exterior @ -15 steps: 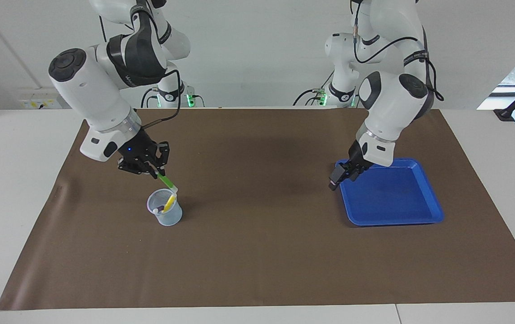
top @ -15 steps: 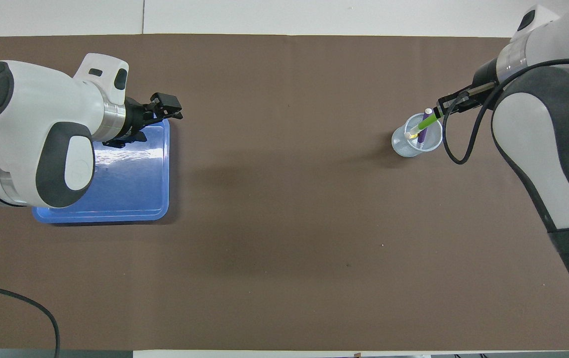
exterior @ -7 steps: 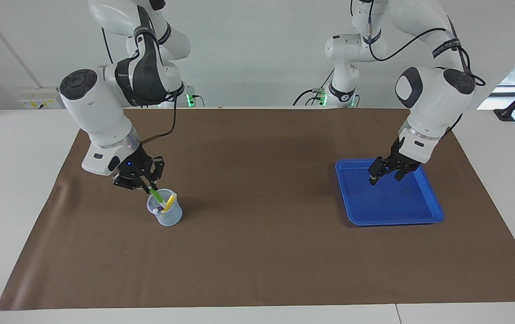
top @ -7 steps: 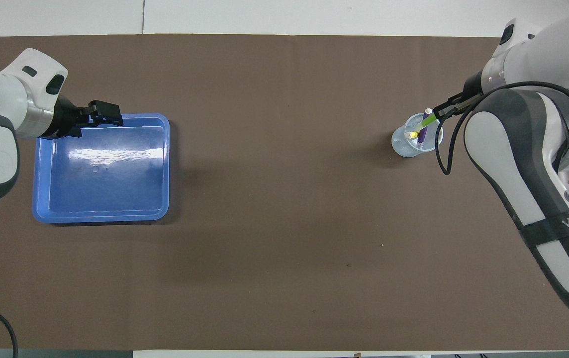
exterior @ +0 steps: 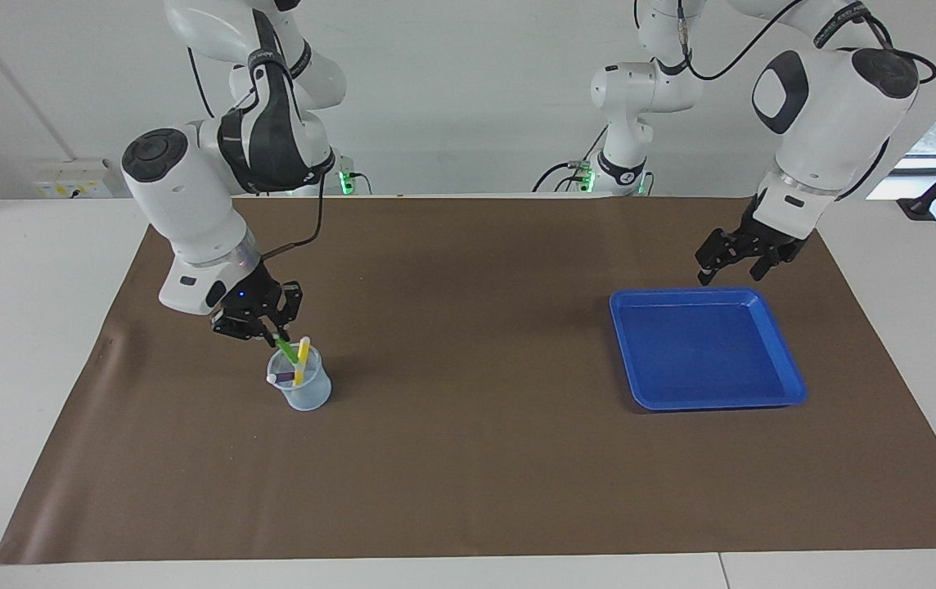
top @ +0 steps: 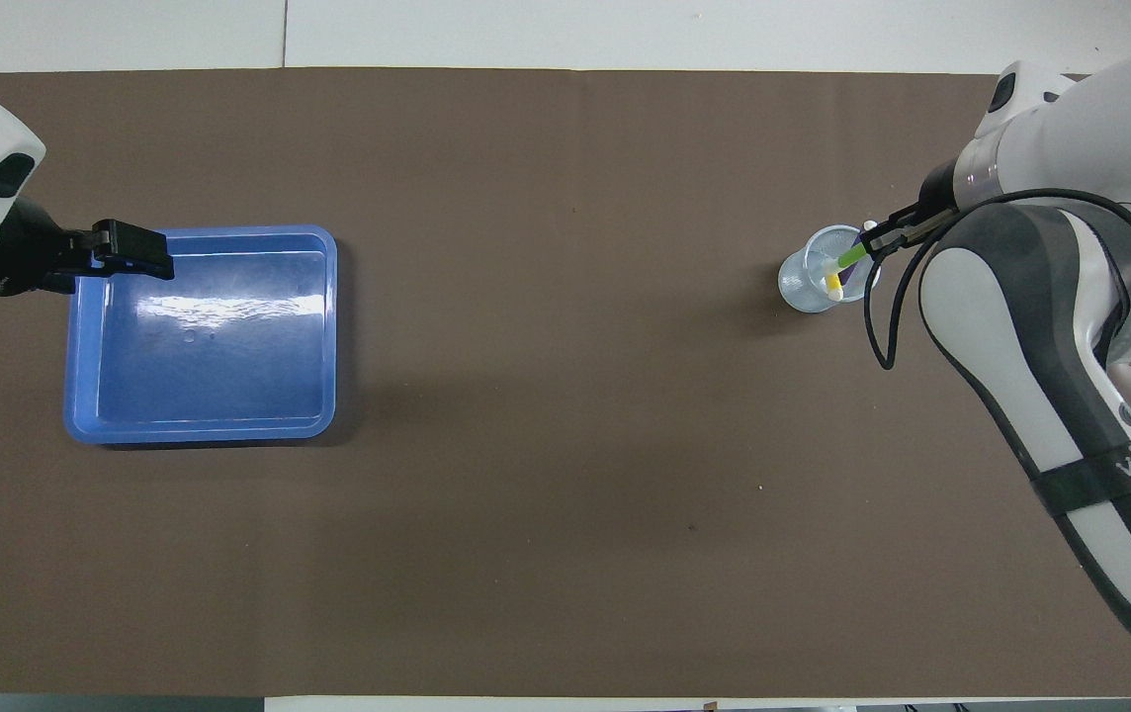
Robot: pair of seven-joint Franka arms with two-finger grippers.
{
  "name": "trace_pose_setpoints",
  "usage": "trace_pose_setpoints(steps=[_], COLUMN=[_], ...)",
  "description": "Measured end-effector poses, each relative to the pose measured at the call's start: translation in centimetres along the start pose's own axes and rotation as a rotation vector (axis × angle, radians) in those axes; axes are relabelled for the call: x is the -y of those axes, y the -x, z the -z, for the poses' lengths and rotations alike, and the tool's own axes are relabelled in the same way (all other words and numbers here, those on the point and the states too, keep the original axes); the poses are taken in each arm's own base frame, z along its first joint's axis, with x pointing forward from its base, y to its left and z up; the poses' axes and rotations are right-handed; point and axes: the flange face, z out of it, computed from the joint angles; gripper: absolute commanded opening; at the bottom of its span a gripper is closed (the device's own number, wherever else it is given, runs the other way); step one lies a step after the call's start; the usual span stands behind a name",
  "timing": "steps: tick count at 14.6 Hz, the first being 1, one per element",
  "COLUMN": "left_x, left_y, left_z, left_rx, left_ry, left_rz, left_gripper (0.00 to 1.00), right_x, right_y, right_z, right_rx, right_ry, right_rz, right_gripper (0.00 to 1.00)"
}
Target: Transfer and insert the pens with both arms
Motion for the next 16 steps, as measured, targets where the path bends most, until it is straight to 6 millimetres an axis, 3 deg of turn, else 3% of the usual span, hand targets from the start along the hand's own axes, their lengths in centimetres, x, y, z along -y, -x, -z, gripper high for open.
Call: trace_pose_setpoints(steps=[1,2,5,10,12,16], left_x=[0.8,1.7,3.0,1.9,1.5,0.9], left_y=[0.0,0.0,0.3,2.1,2.8,3.4], left_z=[1.0,2.0,4.4,6.5,6.7,6.0], left_rx=[0.007,0.015,0.03,0.087,0.105,0.13], left_ry=[-0.004,-0.006,-0.007,-0.01,-0.011,-0.014], left_rz=[-0.007,-0.015,-0.04,-0.065,-0.072,-0.084], left_gripper=[1.0,1.0,1.0,1.0,1.0,1.0], right_x=[0.0,0.0,0.0,-0.8,-1.7,-3.1], right_y=[0.0,0.0,0.0,0.5,1.0,2.9], right_z=[-0.1,-0.1,0.0,1.8,4.4,11.8], right_rx=[0.001,0.002,0.001,0.019,0.051,0.101], right_ry=[0.0,-0.001,0.0,-0.005,-0.016,0.044], right_rz=[0.0,0.0,0.0,-0.014,-0.03,-0.055], right_gripper=[0.91,1.0,1.0,1.0,1.0,1.0])
